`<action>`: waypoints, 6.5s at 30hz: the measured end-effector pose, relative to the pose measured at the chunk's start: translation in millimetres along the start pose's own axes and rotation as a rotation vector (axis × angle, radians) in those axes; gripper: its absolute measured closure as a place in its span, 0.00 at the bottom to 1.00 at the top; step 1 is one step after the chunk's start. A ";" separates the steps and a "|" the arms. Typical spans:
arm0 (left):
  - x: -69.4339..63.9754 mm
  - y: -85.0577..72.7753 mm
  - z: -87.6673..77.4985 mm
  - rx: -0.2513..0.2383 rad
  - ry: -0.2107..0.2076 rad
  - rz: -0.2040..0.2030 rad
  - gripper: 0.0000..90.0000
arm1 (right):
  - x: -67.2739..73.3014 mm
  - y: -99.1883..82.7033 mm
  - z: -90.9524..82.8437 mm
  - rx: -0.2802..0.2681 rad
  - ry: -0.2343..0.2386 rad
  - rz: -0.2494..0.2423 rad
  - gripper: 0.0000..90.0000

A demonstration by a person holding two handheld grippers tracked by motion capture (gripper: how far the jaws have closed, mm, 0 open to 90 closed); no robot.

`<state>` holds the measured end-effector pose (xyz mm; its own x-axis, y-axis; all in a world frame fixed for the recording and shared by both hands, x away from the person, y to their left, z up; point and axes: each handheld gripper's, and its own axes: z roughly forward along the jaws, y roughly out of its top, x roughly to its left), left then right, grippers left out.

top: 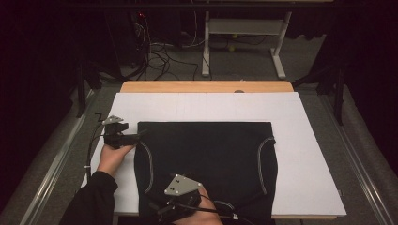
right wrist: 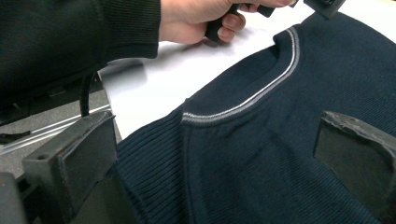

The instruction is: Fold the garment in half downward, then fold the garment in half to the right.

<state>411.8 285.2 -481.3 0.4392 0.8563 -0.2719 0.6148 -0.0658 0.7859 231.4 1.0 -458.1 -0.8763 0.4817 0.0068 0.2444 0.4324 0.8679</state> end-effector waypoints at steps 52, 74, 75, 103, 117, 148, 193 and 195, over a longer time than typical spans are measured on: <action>-9.8 2.8 20.1 0.073 0.048 0.080 0.85 | 27.8 0.1 55.2 0.211 -0.016 -0.005 0.09; -12.0 0.8 18.3 0.057 0.063 0.087 0.85 | 34.2 7.2 68.0 0.294 -0.131 -0.042 0.57; -12.0 0.8 18.3 0.058 0.063 0.087 0.85 | 33.8 7.1 67.4 0.292 -0.138 -0.038 0.61; -21.6 0.2 10.5 0.047 0.082 -0.002 0.86 | 22.6 13.4 26.8 0.115 -0.101 -0.026 0.83; -51.7 36.6 -10.5 -0.002 0.088 0.009 0.87 | 10.9 25.1 -10.4 0.003 -0.090 -0.036 0.83; -58.4 56.2 -25.7 -0.096 0.132 0.010 0.89 | 14.8 42.0 -12.3 -0.043 -0.080 -0.039 0.84; -45.5 61.8 -68.7 -0.077 0.218 0.014 0.88 | 29.8 59.4 -3.9 -0.119 -0.020 -0.060 0.83; -54.6 66.3 -63.6 -0.073 0.211 0.020 0.88 | 26.0 56.3 -11.3 -0.126 -0.031 -0.053 0.83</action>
<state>386.9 266.6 -379.0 0.2995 0.9438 -0.1402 0.5548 -0.0527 0.8303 217.6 29.3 -403.4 -0.8729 0.4848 -0.0547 0.1418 0.3595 0.9223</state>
